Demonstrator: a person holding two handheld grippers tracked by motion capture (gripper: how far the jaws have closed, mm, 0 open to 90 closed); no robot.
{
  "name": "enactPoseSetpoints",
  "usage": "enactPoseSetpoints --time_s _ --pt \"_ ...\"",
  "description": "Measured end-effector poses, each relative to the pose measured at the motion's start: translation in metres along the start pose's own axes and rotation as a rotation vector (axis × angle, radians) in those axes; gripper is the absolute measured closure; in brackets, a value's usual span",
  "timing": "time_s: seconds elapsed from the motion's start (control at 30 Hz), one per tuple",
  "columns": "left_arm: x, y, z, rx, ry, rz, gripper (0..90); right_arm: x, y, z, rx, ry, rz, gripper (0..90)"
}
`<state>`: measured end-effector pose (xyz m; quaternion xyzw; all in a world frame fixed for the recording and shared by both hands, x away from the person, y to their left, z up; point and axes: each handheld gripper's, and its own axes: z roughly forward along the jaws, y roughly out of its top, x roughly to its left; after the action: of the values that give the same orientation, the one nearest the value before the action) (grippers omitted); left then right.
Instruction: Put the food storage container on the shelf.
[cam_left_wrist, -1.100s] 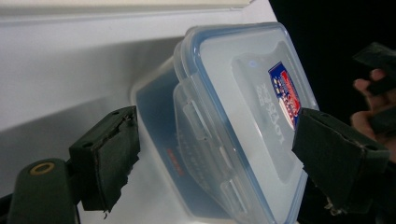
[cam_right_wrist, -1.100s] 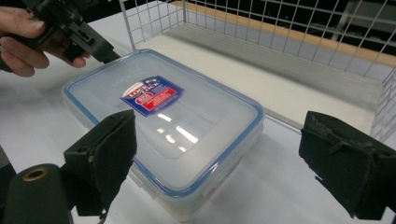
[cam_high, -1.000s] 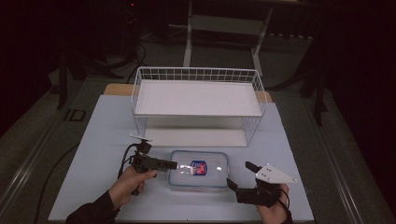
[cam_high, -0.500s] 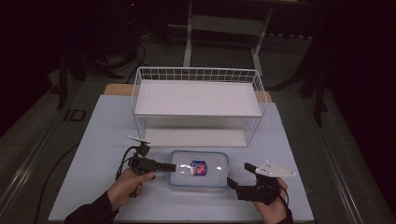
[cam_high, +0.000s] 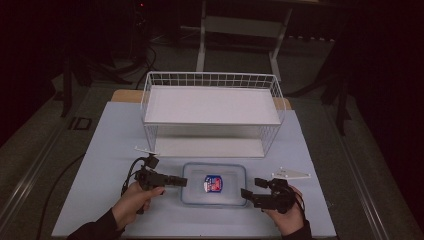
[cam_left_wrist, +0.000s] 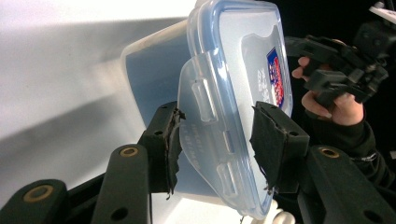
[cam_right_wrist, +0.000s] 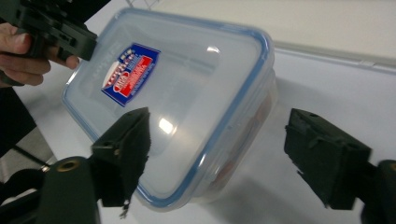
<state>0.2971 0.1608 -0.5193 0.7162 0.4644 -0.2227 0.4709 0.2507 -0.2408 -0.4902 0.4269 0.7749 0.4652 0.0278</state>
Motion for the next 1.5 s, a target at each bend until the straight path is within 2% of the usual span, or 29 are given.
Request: enactPoseSetpoints --time_s 0.07,0.2,0.27,0.3,0.53,0.6,0.67,0.77,0.93,1.07,1.1,1.13,1.17,1.3,1.43,1.47,1.5 --pt "-0.002 -0.001 -0.001 -0.001 0.000 0.012 53.4 -0.004 0.000 0.004 0.022 0.030 0.025 28.3" --pt "-0.007 -0.004 -0.003 0.002 0.001 0.048 54.6 -0.009 0.000 0.008 0.053 0.061 0.058 31.7" --pt "-0.008 -0.005 -0.004 0.001 0.000 0.049 54.9 -0.010 -0.001 0.009 0.061 0.065 0.059 32.8" --pt "-0.008 -0.006 -0.004 0.004 -0.001 0.056 55.4 -0.011 -0.001 0.009 0.066 0.087 0.077 34.1" --pt "-0.010 -0.009 -0.006 0.006 -0.006 0.073 56.4 -0.016 -0.003 0.010 0.081 0.139 0.113 37.8" --pt "-0.011 -0.010 -0.006 0.006 -0.008 0.074 56.5 -0.016 -0.003 0.010 0.089 0.159 0.124 42.8" --pt "-0.010 -0.010 -0.006 0.005 -0.008 0.072 56.6 -0.017 -0.003 0.010 0.090 0.167 0.134 43.4" --pt "-0.012 -0.012 -0.006 0.002 -0.006 0.083 56.6 -0.022 -0.005 0.011 0.096 0.213 0.180 46.1" --pt "-0.014 -0.013 -0.006 -0.001 0.000 0.087 56.8 -0.021 -0.005 0.010 0.102 0.216 0.182 47.2" --pt "-0.018 -0.016 -0.007 -0.007 0.013 0.098 57.1 -0.023 -0.006 0.008 0.099 0.240 0.216 50.9" --pt "-0.024 -0.018 -0.008 -0.008 0.035 0.106 57.1 -0.021 -0.006 0.006 0.100 0.233 0.208 52.0" --pt "-0.024 -0.018 -0.008 -0.008 0.035 0.106 57.0 -0.021 -0.006 0.006 0.100 0.233 0.208 52.0" --pt "-0.031 -0.021 -0.008 -0.006 0.065 0.127 57.0 -0.018 -0.006 0.004 0.101 0.225 0.208 52.3" --pt "-0.038 -0.024 -0.008 -0.010 0.084 0.139 56.8 -0.015 -0.008 0.001 0.090 0.216 0.211 52.3" --pt "-0.042 -0.023 -0.009 -0.034 0.089 0.151 56.7 -0.014 -0.006 -0.002 0.082 0.211 0.204 52.4" --pt "-0.045 -0.019 -0.013 -0.061 0.096 0.174 56.6 -0.012 -0.001 -0.004 0.065 0.206 0.190 52.4" --pt "-0.045 -0.019 -0.013 -0.061 0.096 0.174 56.6 -0.012 -0.001 -0.004 0.065 0.206 0.190 52.4"
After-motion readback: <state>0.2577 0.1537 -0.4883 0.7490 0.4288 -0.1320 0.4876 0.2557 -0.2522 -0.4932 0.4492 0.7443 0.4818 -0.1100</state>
